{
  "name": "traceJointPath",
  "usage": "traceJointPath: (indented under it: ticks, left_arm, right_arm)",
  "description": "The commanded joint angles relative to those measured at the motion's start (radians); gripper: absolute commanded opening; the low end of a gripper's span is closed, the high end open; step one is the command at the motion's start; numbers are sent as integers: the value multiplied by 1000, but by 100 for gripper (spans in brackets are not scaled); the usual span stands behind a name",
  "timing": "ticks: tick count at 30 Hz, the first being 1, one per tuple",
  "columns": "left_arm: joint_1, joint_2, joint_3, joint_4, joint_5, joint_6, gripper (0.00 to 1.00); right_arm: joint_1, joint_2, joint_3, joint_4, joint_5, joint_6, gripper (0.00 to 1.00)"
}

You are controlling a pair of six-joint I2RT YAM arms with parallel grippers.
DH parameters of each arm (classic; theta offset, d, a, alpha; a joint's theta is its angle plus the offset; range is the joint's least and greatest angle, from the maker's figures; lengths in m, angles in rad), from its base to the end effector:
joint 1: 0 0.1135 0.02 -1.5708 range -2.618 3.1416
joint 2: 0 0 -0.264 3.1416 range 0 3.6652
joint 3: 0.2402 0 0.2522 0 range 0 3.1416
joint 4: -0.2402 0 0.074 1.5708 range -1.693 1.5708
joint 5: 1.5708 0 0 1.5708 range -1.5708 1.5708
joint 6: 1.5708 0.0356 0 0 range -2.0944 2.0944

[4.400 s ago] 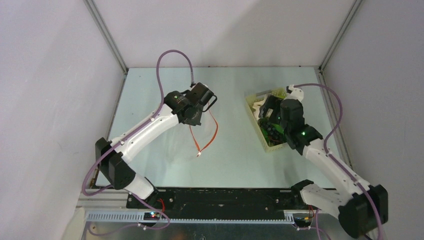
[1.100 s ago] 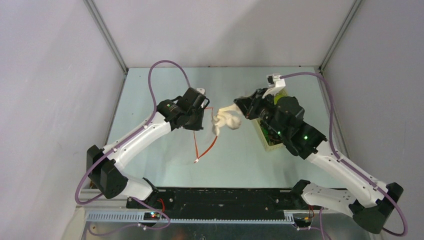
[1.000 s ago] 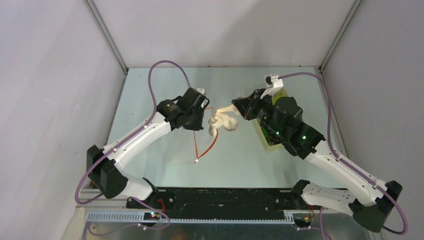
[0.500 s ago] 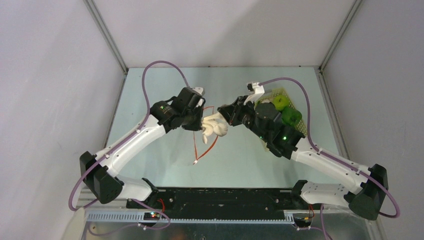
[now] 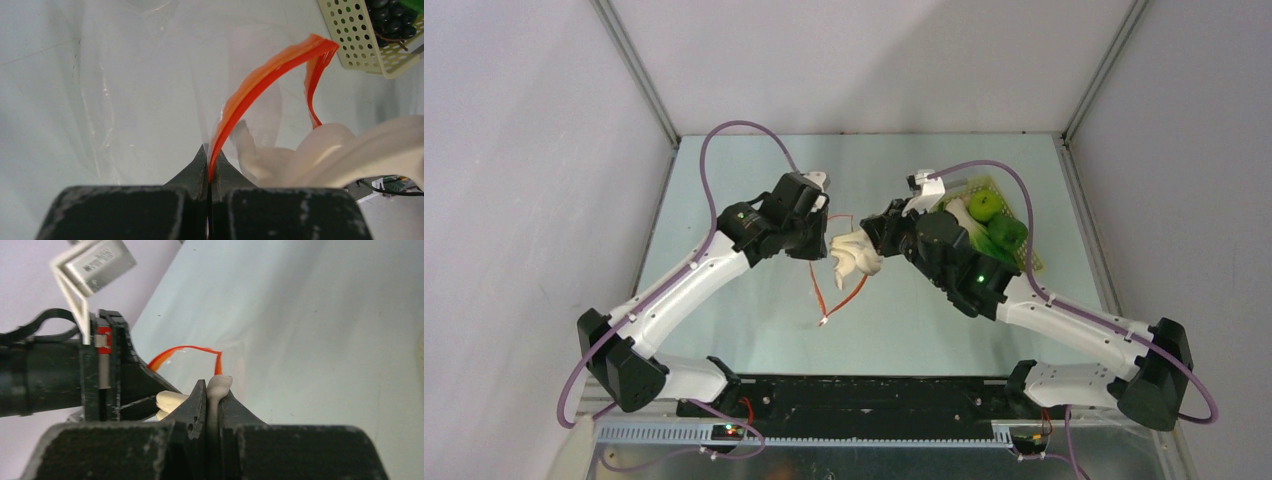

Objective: Place the food in the zip-top bag and seal the zipper
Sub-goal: Place the fake vegetable in the zipper food storage bag.

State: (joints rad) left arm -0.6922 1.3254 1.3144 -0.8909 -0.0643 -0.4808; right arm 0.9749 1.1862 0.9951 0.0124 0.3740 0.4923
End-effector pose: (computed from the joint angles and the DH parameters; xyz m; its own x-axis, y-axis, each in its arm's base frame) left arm 0.2088 -0.1702 0.3410 -0.8159 0.0769 -0.5731 0.2582 0.9353 -0.2421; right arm 0.1670 0.2230 0.3515 -0.3567 0.2579 -0.8979 -0.4540 0.7922 0.4079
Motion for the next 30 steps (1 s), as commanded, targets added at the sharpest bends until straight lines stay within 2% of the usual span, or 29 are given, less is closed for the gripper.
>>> traceJointPath:
  ticks: [1,8,12,14,19,24,30]
  left_arm:
    - [11,-35,-9,37,29,-8,0]
    - [10,-40,-16,45,46,-7,0]
    - [11,-44,-18,47,47,-7,0]
    - [11,-45,-19,47,48,-7,0]
    - [12,-48,-22,48,50,-7,0]
    - [12,-49,-22,51,52,-7,0]
    - [13,-49,-23,52,55,-7,0]
  right_arm:
    - [38,27,44,-34,159,-58,0]
    - [117,143,143,-89,263,-74,1]
    - [150,196,205,-113,298,-64,19]
    - [164,207,216,-100,291,-71,34]
    - [184,208,220,-72,276,-87,47]
    - [192,190,224,-100,292,-79,77]
    - [188,136,224,-146,279,-72,97]
